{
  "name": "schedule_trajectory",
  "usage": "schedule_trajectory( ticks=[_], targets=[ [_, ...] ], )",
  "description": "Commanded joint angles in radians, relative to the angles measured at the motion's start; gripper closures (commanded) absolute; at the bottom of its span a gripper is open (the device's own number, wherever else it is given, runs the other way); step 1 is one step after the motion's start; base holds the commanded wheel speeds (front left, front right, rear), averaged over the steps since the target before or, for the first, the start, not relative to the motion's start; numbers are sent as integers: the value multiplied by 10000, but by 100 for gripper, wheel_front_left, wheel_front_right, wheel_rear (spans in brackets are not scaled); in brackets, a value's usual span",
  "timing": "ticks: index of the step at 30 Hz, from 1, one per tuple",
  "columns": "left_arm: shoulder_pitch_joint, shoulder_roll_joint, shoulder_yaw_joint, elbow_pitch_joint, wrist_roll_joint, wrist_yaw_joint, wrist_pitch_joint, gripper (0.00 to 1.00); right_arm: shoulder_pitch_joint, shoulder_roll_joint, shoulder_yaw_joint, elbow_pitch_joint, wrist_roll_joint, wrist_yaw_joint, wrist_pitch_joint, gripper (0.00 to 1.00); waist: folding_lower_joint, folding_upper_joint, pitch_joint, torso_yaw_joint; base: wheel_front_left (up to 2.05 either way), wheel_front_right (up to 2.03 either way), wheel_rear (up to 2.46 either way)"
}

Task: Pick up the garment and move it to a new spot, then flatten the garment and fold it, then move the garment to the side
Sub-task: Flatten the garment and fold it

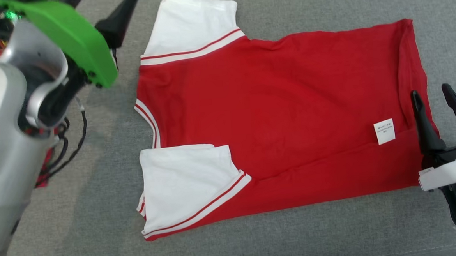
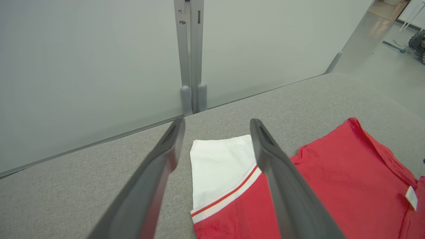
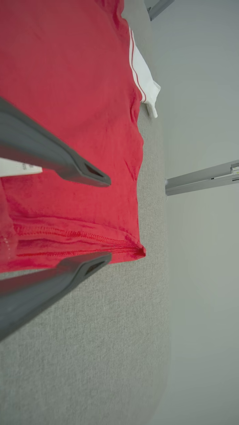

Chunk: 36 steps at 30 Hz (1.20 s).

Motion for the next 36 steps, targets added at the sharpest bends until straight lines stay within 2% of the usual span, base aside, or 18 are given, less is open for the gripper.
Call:
schedule_trajectory(
  ticks=[1, 6, 14, 22, 31, 32, 33, 34, 35, 36],
  targets=[
    [-502, -116, -117, 414, 14, -109, 258, 0, -271, 86, 39, -59, -78, -13, 3, 0, 0, -1, 698, -572, 0, 0, 0],
    [-2076, -486, -682, 2347, 258, -447, 1213, 0, -669, 385, 106, -44, -146, -13, 3, 0, 0, -1, 1285, -1092, 0, 0, 0],
    [-3271, -293, -1326, 4647, 1000, -638, 1784, 0, -881, 762, 155, -125, -79, -13, 4, 0, 0, -1, 1886, -1776, 0, 0, 0],
    [-3625, -152, -1486, 5909, 1049, -769, 1766, 0, -923, 972, 135, -156, -56, -13, 4, 0, 0, -1, 2135, -2130, 0, 0, 0],
    [-3898, -143, -1737, 6587, 1122, -861, 1489, 0, -928, 1057, 51, -169, -91, -13, 3, 0, 0, -1, 2276, -2254, 0, 0, 0],
    [-3924, -150, -1772, 6642, 1128, -869, 1444, 3, -946, 1064, 64, -168, -102, -13, 3, 0, 0, -1, 2292, -2272, 0, 0, 0],
    [-3952, -147, -1829, 6689, 1160, -885, 1422, 33, -961, 1071, 79, -162, -117, -13, 3, 0, 0, -1, 2305, -2289, 0, 0, 0],
    [-3967, -148, -1872, 6731, 1174, -893, 1429, 52, -970, 1075, 85, -157, -132, -13, 4, 0, 0, -1, 2311, -2299, 0, 0, 0],
    [-3983, -140, -1920, 6788, 1176, -901, 1398, 56, -986, 1080, 86, -151, -155, -13, 4, 0, 0, -1, 2318, -2310, 0, 0, 0],
    [-3991, -124, -1964, 6838, 1181, -910, 1395, 71, -1000, 1086, 85, -144, -165, -13, 3, 0, 0, -1, 2320, -2322, 0, 0, 0]
  ],
)
